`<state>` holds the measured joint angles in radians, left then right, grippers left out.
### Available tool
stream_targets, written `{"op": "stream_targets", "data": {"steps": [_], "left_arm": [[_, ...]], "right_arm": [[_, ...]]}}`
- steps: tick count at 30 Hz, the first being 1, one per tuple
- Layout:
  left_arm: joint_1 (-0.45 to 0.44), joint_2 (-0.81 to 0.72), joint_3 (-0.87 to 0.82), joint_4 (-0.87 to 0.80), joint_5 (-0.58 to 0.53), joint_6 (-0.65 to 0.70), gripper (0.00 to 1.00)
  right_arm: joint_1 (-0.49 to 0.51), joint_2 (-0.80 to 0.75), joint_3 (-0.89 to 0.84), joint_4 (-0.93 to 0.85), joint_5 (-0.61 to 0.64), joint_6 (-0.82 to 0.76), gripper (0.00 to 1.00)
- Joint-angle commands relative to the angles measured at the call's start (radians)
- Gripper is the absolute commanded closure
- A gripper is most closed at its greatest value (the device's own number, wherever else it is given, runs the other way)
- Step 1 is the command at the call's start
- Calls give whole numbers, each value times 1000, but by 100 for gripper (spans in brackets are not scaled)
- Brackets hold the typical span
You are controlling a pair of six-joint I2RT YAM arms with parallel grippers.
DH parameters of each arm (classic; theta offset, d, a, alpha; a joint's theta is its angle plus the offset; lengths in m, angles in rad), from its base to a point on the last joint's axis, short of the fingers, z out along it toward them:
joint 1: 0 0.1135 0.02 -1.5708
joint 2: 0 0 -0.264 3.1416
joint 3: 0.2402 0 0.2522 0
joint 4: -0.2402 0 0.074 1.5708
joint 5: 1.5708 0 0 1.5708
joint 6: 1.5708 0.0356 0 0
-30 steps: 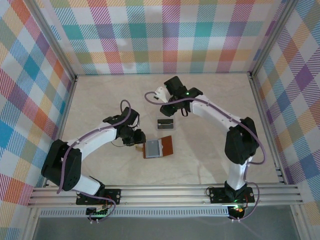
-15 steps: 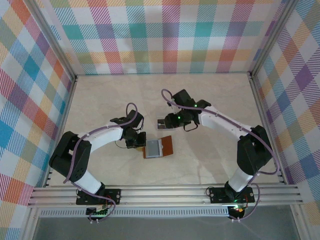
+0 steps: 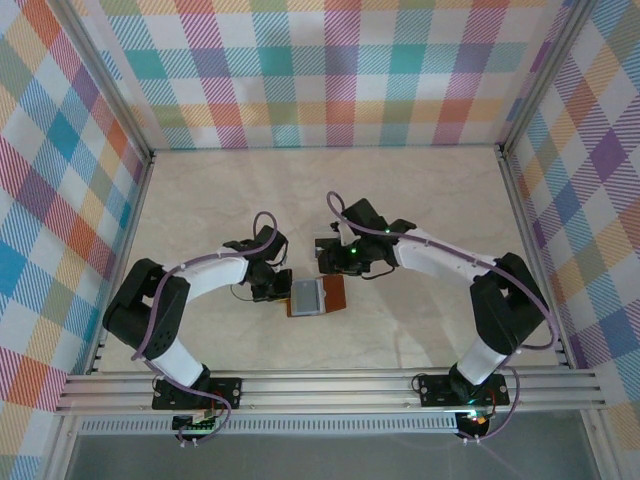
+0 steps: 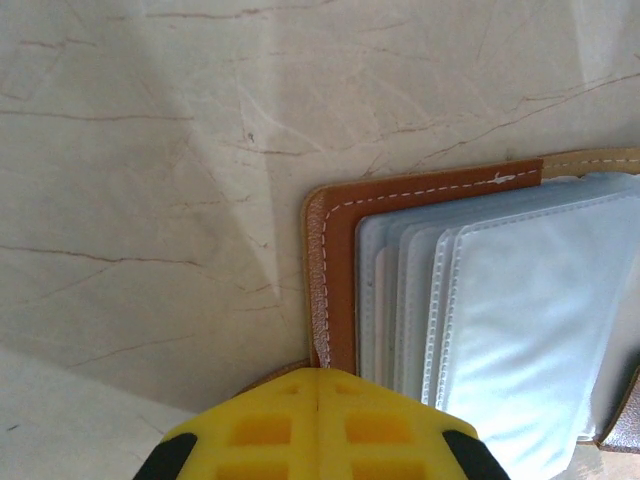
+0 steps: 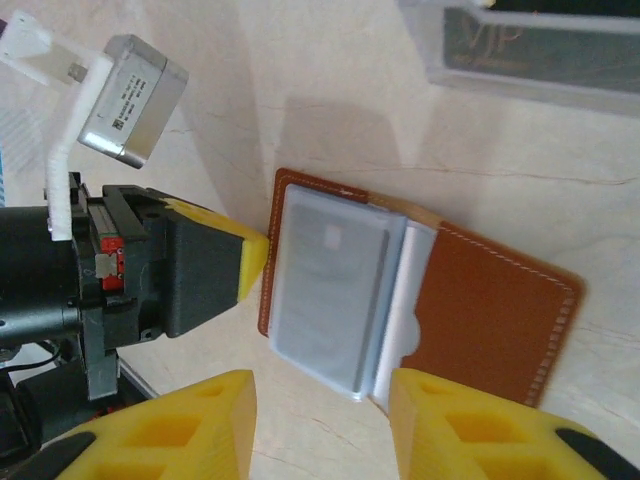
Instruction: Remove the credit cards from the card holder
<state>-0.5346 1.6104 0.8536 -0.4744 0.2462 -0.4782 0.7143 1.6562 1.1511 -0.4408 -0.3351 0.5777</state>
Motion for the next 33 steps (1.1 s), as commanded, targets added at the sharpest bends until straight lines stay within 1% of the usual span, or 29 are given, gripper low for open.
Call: {"op": "stream_targets", "data": {"steps": [1,2,4,8,11,18,23,25,28,33], "left_arm": [[-8,3,-48,-1,-5,4,96],[-8,4,-52,0,-4,2,96],[-10,1,-59,3,-4,0,96],[-10,-8,-73,12,-5,0,96],[-10,-14,-84,16,-4,1,96],[-10,-26,-99,26,6,0,96],[-10,-21,-101,36,11,3,97],[-10,-16,-96,30,9,6,97],[-10,-14,-92,29,13,8,97],[-10,-18,-81,13,12,15,97]], "right_arm": [[28,73,58,13,-31,77,66],[37,94,73,13,-34,89,68],[54,129,95,15,-36,109,70],[85,195,134,38,-57,141,77],[107,244,158,51,-71,155,80],[133,322,168,88,-103,184,83],[141,353,161,76,-96,188,81],[142,357,166,27,-57,179,79],[145,349,184,-71,33,151,74],[151,337,213,-165,112,124,64]]}}
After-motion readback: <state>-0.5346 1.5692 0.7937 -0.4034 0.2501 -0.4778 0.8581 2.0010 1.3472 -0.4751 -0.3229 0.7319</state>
